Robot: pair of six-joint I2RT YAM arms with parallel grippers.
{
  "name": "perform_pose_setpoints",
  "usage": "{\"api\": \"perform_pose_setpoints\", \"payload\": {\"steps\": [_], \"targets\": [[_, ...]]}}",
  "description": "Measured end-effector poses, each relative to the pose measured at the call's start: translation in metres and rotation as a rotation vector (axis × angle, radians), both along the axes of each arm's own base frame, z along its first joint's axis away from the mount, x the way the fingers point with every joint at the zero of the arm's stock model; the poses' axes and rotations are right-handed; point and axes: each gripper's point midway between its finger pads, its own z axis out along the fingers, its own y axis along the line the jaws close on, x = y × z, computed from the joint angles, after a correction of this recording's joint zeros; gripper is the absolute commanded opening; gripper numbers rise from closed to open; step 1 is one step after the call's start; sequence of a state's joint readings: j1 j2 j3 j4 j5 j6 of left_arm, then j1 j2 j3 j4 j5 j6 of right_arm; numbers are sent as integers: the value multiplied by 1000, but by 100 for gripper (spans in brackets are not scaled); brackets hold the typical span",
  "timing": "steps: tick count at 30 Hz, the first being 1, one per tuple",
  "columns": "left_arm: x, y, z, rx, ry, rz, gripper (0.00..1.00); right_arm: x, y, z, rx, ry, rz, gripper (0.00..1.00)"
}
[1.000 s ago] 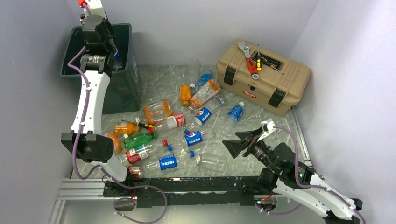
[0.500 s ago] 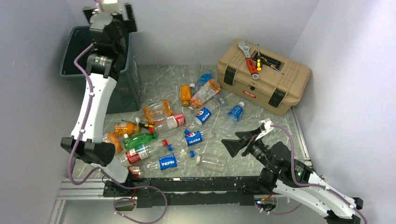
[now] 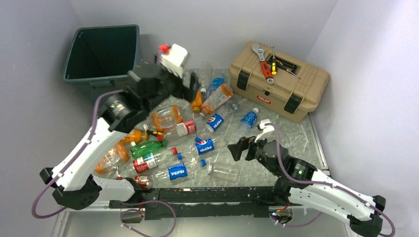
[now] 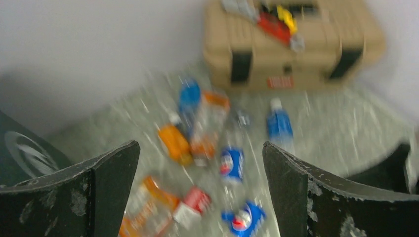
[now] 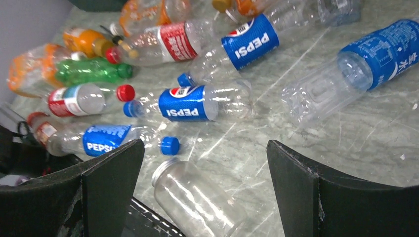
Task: Put the plastic bottles in the bin
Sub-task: Pick up the plastic bottle from the corner of the board.
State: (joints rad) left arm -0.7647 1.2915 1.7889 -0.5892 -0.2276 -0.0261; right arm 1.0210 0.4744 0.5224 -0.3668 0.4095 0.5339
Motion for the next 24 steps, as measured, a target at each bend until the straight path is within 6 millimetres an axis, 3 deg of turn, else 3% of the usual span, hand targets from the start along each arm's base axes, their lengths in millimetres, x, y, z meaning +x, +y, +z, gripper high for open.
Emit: {"api": "perform_pose_setpoints", "payload": {"steps": [2, 4, 7, 9, 12, 17, 19, 24], "targets": [[-14, -15, -55, 75, 126, -66, 99, 2, 4, -10, -37, 25, 1, 98], [-25, -20, -124, 165, 274, -102, 100, 1, 10, -23, -82, 61, 27, 96], [-54, -8, -225, 295, 499, -139, 99, -7, 25, -47, -145, 138, 102, 94], [-77, 3, -262, 331, 586, -169, 99, -12, 33, -62, -177, 186, 146, 93], [-102, 11, -268, 287, 591, -234, 99, -22, 41, -79, -214, 249, 206, 94], [-126, 3, -219, 104, 418, -386, 100, -42, 56, -89, -245, 300, 339, 100], [-131, -1, -212, 69, 384, -427, 100, -48, 60, -92, -279, 318, 377, 100], [-141, -13, -233, 73, 436, -511, 100, -57, 69, -99, -375, 359, 433, 100]]}}
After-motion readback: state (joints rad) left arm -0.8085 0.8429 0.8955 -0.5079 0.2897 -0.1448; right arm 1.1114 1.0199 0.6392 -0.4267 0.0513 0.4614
